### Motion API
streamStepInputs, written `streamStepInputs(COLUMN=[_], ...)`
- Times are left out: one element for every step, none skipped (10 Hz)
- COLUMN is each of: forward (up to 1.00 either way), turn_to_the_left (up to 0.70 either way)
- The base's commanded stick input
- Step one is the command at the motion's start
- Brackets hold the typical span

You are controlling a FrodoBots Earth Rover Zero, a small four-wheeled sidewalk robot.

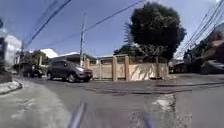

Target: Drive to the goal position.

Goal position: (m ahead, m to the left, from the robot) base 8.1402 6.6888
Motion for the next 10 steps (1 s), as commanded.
streamStepInputs(forward=[1.00,1.00,1.00,1.00,1.00,1.00,1.00,1.00,1.00,1.00], turn_to_the_left=[0.36,0.11,0.00,0.00,0.00,0.00,0.00,0.00,0.00,0.00])
